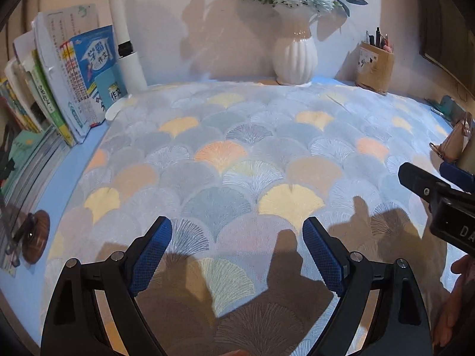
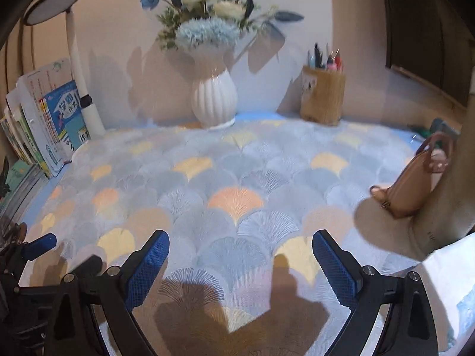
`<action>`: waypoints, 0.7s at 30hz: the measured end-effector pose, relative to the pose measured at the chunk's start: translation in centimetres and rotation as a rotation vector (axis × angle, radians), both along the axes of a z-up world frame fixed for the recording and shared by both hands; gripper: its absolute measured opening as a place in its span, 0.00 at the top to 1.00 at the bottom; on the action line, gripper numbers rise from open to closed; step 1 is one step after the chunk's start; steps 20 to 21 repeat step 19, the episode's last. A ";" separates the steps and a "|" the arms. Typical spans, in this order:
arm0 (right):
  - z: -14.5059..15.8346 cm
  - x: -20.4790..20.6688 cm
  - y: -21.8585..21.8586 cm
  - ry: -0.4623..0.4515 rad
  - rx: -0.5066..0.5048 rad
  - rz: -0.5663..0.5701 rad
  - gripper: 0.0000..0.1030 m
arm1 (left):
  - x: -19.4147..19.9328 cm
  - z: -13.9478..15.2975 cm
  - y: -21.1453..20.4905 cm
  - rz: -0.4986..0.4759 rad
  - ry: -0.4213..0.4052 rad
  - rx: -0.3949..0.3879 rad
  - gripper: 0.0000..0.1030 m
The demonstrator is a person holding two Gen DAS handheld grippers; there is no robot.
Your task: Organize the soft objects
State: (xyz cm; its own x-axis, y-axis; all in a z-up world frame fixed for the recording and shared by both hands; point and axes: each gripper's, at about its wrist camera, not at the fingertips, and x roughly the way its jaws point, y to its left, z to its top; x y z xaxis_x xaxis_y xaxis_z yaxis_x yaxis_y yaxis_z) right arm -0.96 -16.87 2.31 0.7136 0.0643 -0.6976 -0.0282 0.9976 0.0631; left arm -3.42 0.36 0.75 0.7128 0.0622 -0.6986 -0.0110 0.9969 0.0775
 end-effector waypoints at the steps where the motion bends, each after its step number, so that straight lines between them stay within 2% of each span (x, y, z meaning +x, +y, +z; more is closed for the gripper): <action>1: -0.1 0.1 0.0 0.009 -0.002 -0.004 0.06 | 0.0 0.0 -0.1 0.002 0.001 0.006 0.13; 7: -0.1 -0.3 0.3 -0.006 -0.020 -0.003 0.06 | 0.4 -0.3 -0.4 0.007 0.025 0.034 0.13; 13: 0.1 -0.6 0.7 -0.020 -0.049 0.001 0.06 | 0.6 -0.3 0.4 0.021 0.031 -0.004 0.14; 17: 0.1 -0.5 0.9 -0.013 -0.059 0.011 0.06 | 0.1 0.4 1.4 0.042 -0.030 -0.043 0.13; 21: 0.0 -0.5 0.9 -0.008 -0.064 0.010 0.06 | 0.4 0.2 1.5 0.035 -0.005 -0.055 0.13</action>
